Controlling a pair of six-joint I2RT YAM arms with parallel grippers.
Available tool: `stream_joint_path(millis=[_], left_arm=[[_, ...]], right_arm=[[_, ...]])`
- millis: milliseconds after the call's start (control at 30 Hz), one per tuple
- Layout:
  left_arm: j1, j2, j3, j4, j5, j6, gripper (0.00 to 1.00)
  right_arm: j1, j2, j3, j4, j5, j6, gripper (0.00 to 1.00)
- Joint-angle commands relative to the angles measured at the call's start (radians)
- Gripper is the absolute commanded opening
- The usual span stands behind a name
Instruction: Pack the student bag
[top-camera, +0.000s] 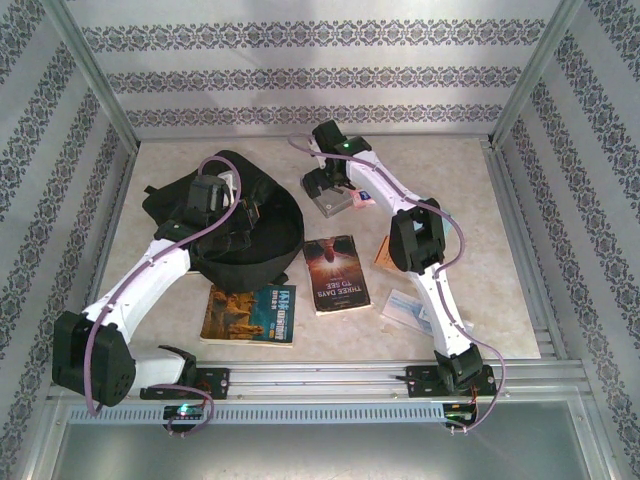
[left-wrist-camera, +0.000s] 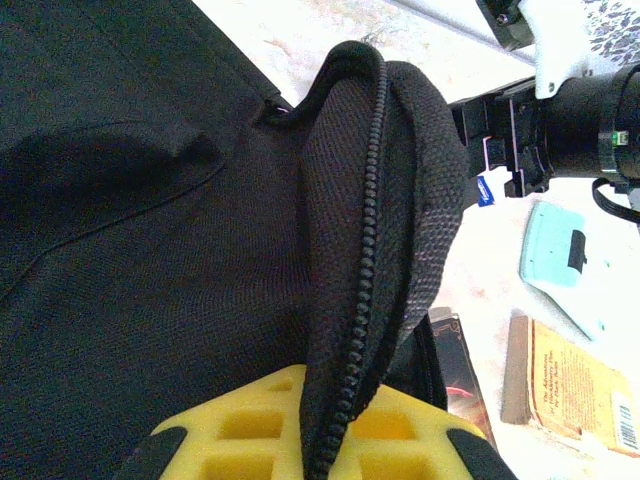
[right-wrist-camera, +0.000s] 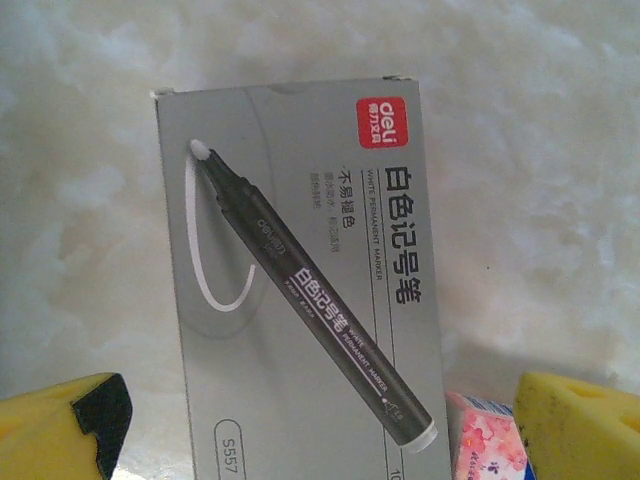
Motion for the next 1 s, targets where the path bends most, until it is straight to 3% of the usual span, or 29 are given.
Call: stream_joint_path(millis=[0, 300, 633, 733, 967], left_arm=[[0.018, 0.015, -0.003, 0.064, 0.019, -0.021, 0.00], [0.023, 0.030, -0.005, 0.075, 0.037, -0.028, 0.00], [0.032, 0.042, -0.008, 0.087, 0.054, -0.036, 0.00], [0.031, 0.042, -0.008, 0.089, 0.059, -0.038, 0.00], [0.033, 0.037, -0.009, 0.089, 0.059, -0.038, 0.00]], right_arm=[[-0.016, 0.029, 0.059, -0.055, -0.023, 0.002, 0.98], [-0.038, 0.089, 0.100, -0.089, -0.166, 0.050, 0.98], [-0.024, 0.109, 0.100, -0.110, -0.186, 0.071, 0.98], [-0.005, 0.094, 0.077, -0.105, -0.169, 0.061, 0.98], [0.038, 0.110, 0.056, -0.124, 0.009, 0.044, 0.98]])
